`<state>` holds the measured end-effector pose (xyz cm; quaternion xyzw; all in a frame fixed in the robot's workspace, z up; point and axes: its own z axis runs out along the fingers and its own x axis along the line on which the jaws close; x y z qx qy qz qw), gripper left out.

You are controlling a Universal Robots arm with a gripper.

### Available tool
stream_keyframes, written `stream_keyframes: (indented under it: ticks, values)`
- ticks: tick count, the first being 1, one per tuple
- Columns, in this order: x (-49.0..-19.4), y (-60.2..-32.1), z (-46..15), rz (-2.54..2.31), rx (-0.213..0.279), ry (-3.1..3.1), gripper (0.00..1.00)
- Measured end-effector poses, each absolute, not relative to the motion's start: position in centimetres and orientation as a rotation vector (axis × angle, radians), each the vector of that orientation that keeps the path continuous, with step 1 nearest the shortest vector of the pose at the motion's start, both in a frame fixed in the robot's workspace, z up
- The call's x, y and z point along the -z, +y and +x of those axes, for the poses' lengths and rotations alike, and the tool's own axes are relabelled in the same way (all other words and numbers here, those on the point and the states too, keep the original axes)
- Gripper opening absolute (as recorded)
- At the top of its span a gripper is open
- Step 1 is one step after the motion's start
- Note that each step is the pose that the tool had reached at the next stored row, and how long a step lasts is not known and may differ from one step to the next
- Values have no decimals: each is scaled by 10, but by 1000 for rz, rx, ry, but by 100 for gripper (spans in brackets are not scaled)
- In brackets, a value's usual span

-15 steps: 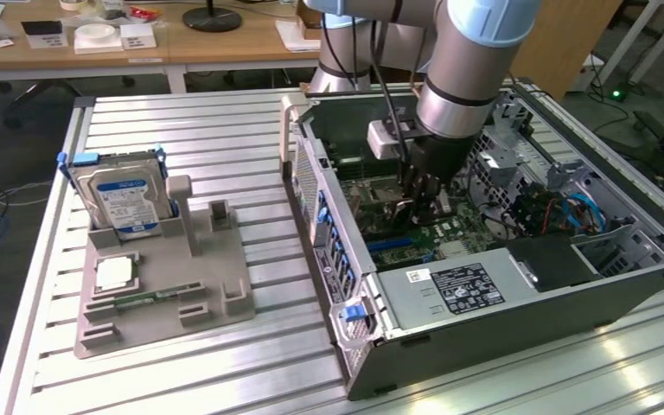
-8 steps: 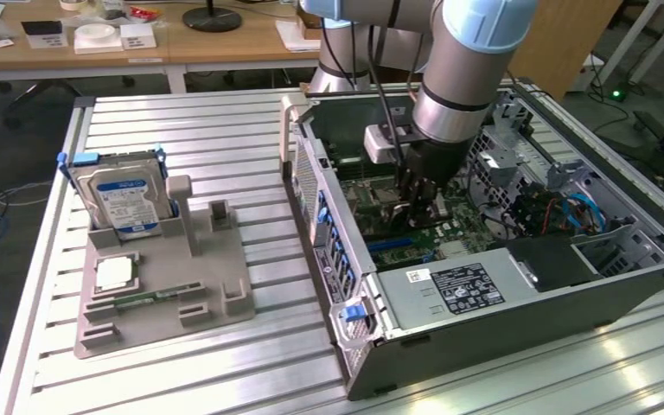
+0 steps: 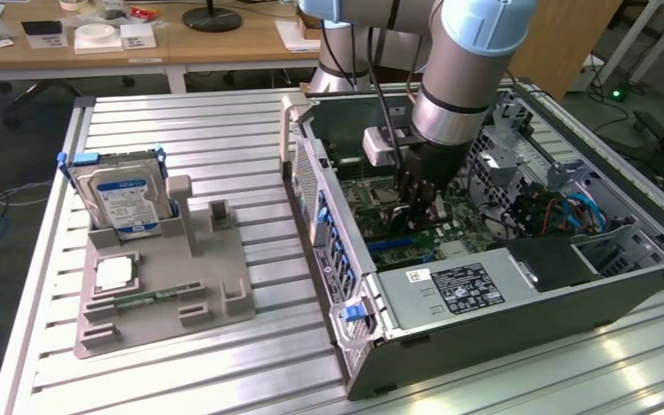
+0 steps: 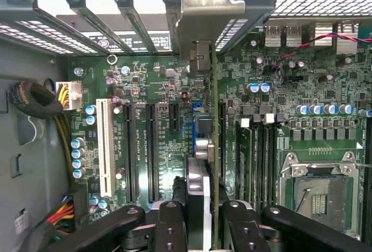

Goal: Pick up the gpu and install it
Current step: 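Insert the gpu into the slot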

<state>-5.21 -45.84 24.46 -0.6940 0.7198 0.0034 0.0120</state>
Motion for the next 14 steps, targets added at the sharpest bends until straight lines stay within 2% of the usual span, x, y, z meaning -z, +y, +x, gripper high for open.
stream_keyframes:
  ticks: [14]
  values:
    - [-242,-460,-54,-2164,-10,2244,29]
